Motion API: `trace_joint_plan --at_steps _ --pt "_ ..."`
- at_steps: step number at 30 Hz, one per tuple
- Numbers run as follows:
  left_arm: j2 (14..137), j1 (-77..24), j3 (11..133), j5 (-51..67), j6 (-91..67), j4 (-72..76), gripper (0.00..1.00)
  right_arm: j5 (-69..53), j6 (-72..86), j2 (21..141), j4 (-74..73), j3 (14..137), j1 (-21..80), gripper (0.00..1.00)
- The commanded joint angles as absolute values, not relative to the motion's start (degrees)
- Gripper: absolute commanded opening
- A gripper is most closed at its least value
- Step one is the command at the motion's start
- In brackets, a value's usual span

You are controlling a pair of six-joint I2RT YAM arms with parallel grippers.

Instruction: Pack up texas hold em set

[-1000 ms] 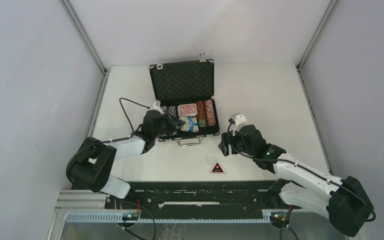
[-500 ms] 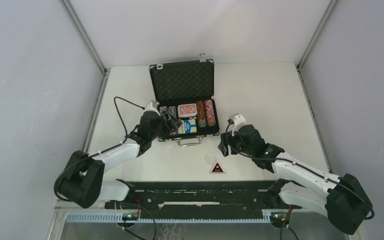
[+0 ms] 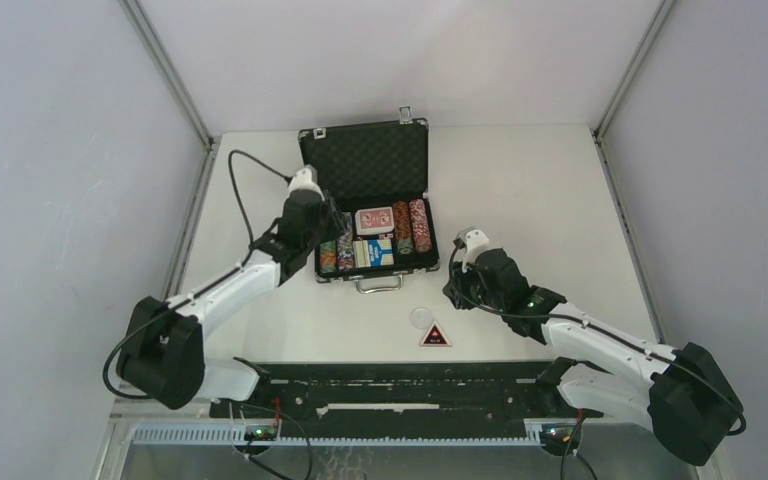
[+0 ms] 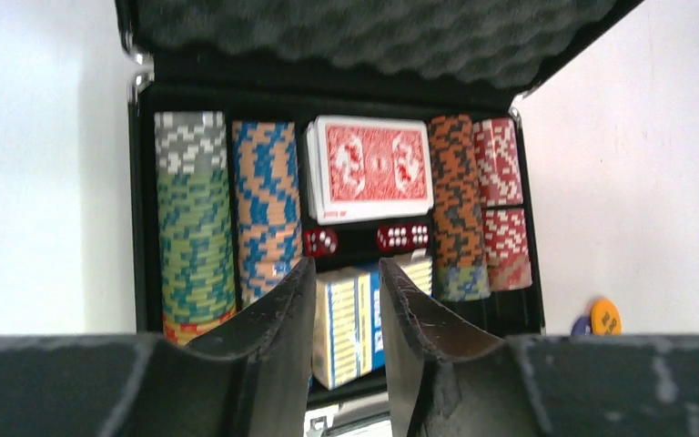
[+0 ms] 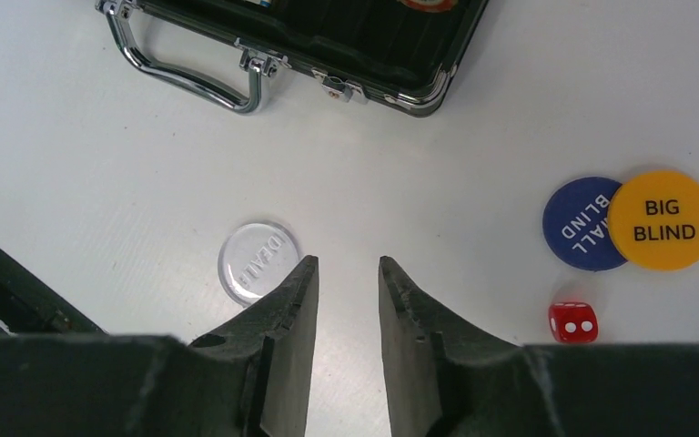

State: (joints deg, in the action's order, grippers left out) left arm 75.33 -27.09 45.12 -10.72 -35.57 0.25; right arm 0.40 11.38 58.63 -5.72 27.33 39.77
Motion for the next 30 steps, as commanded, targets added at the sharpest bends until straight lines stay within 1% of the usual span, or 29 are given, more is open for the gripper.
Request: trace_joint_plan --at_steps 1,5,13,22,26,30 --pt "81.2 -27.4 55.2 -14.1 -31.4 -5.0 0.35 -0.3 11.3 58.6 -2.7 27.2 39.4 0.39" --pt "87.6 -28.6 62.6 -13.6 -33.5 -10.5 0.35 -0.3 11.4 58.8 -2.6 27.2 39.2 0.43" --pt "97.6 -31.9 68.8 -10.9 -33.6 -13.2 0.37 -0.4 11.6 58.8 -2.7 27.2 39.0 0.45" --pt "101.5 -36.9 66.1 -9.0 -34.8 -12.5 0.37 -0.4 11.6 58.7 -2.8 27.2 38.8 0.46" --pt "103.2 -37.2 66.2 -6.9 -34.9 -12.1 0.37 -0.2 11.7 58.5 -2.9 27.2 38.9 0.46" --pt "102.0 -37.2 66.5 -6.4 -34.7 -12.0 0.37 0.0 11.8 58.5 -3.1 27.2 38.8 0.47"
